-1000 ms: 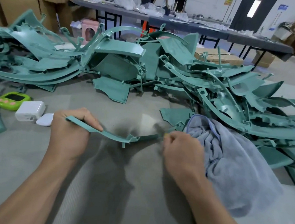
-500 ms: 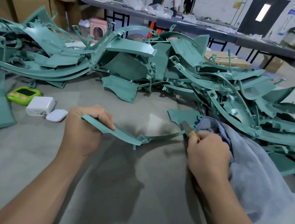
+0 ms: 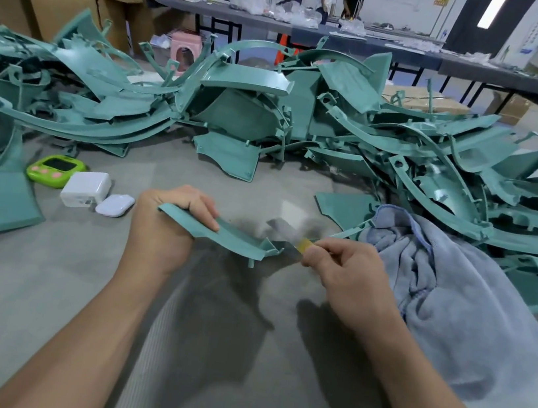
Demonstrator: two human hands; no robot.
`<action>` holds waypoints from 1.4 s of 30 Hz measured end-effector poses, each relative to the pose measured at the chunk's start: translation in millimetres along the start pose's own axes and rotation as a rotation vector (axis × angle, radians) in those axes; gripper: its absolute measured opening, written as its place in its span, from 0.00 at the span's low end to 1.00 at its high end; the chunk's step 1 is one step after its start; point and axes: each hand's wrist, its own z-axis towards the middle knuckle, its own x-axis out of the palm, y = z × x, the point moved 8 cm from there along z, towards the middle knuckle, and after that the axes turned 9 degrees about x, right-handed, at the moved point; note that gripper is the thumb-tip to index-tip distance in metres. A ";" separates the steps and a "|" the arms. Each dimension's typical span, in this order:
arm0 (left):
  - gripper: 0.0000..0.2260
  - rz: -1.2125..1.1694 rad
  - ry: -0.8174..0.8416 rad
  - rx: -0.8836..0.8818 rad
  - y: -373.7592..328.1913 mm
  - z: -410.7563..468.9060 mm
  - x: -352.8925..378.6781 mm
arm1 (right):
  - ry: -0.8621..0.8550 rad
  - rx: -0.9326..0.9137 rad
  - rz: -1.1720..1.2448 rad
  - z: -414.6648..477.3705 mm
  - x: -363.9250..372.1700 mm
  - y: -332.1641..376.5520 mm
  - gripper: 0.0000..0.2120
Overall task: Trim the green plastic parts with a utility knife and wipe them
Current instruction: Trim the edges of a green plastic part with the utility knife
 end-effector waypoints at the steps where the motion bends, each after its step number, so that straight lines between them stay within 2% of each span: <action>1: 0.19 -0.010 0.006 -0.008 1.0 0.0 -0.1 | 0.049 -0.004 0.074 0.8 1.3 0.1 0.11; 3: 0.17 -0.028 0.016 -0.021 3.2 -0.6 0.2 | 0.146 -0.007 0.079 1.2 8.3 1.3 0.09; 6: 0.15 -0.048 0.010 -0.047 7.7 -2.1 0.3 | 0.044 -0.014 -0.073 6.9 2.5 -0.1 0.08; 8: 0.13 -0.063 0.006 -0.064 10.9 -2.4 0.5 | 0.029 -0.038 -0.002 6.5 1.1 -0.6 0.09; 10: 0.13 -0.068 0.012 -0.067 13.3 -1.6 0.6 | 0.101 -0.048 0.112 4.8 6.7 0.1 0.10; 13: 0.14 -0.053 0.016 -0.067 17.1 -0.7 -0.3 | 0.046 -0.032 0.079 8.3 4.9 -2.7 0.09; 15: 0.13 -0.053 0.010 -0.075 19.3 -0.7 -1.8 | 0.061 -0.028 0.146 9.8 3.5 -3.8 0.08; 17: 0.08 -0.046 0.021 -0.073 18.7 -0.8 -1.8 | 0.105 -0.051 0.125 8.0 7.0 -1.6 0.08; 19: 0.04 -0.051 0.022 -0.082 18.5 -1.0 -1.5 | 0.026 -0.049 0.050 8.5 3.0 -1.6 0.07; 20: 0.06 -0.053 0.017 -0.085 19.3 -0.6 -1.9 | -0.006 -0.035 0.082 9.4 0.0 -3.3 0.06; 22: 0.11 -0.031 0.021 -0.077 21.2 0.0 -2.3 | 0.059 -0.018 0.220 8.0 1.6 -3.4 0.06; 24: 0.12 0.006 0.029 -0.063 20.5 -0.5 -2.4 | 0.081 -0.033 0.118 4.4 3.8 -1.0 0.09; 26: 0.12 0.021 0.015 -0.073 20.6 -1.3 -3.1 | -0.046 -0.032 -0.017 3.7 -4.5 -1.4 0.12; 27: 0.13 0.022 0.003 -0.080 21.0 -1.4 -3.5 | -0.088 -0.021 0.006 3.7 -8.6 -1.7 0.13; 28: 0.16 0.027 -0.007 -0.078 21.0 -1.4 -3.9 | -0.081 -0.020 0.107 3.0 -9.5 -1.9 0.12; 31: 0.25 0.051 -0.020 -0.071 23.5 -2.8 -5.1 | 0.088 -0.047 0.416 -4.2 -5.6 6.8 0.09; 33: 0.29 0.053 -0.034 -0.094 26.4 -3.9 -6.0 | 0.151 -0.057 0.357 -9.0 -0.6 11.1 0.09; 36: 0.31 0.075 -0.045 -0.120 26.8 -4.3 -5.3 | 0.051 -0.038 0.181 -10.2 -2.8 10.6 0.10; 38: 0.31 0.089 -0.040 -0.114 24.0 -4.1 -5.3 | 0.033 -0.066 0.241 -13.3 -3.5 15.6 0.10; 40: 0.31 0.100 -0.040 -0.122 22.3 -4.4 -6.3 | 0.101 -0.084 0.314 -16.7 3.3 22.2 0.11; 42: 0.30 0.092 -0.053 -0.159 22.2 -5.7 -5.9 | 0.086 -0.065 0.248 -14.8 3.1 21.6 0.11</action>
